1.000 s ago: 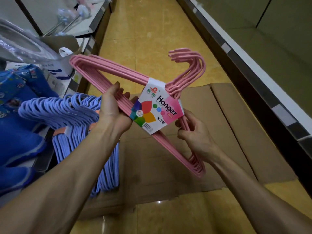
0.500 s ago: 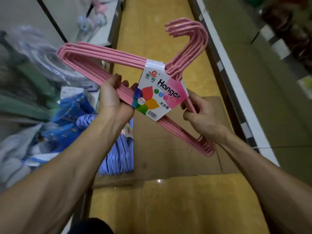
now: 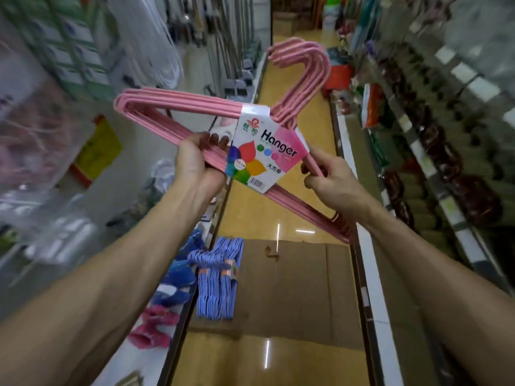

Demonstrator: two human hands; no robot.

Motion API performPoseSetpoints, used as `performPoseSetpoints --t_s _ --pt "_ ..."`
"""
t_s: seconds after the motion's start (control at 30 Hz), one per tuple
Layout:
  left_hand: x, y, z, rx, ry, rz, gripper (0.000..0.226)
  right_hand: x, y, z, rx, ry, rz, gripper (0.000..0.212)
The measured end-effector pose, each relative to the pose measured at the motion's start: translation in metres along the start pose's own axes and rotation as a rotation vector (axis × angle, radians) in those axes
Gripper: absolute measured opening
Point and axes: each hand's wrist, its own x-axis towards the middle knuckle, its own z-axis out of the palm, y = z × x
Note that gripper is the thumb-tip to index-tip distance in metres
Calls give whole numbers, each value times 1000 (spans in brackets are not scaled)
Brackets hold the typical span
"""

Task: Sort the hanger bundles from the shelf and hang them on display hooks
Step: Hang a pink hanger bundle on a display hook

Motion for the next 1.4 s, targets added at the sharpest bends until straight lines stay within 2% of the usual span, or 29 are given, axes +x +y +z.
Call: performPoseSetpoints --t_s 0.23,0.33,0.7,0.9,1.07,1.2,1.4 --pt "-78 47 51 -56 46 124 27 -18 -90 -39 -67 -55 -92 55" --pt "-109 59 54 -72 74 145 27 -31 -113 -38 -85 -65 -117 59" --pt "-208 93 40 -89 38 144 22 -100 -176 -18 -192 -8 -171 62" --pt "-269 110 28 -91 -16 131 23 -159 -211 -8 -189 26 -187 55" --pt "-322 120 15 -109 -56 127 19 -206 -233 -1 -166 40 -225 60" --pt "-364 127 5 -90 -77 184 17 -235 -244 8 -151 68 -284 67" --pt "-420 140 -9 -65 -69 272 21 -263 -262 24 -101 24 -354 65"
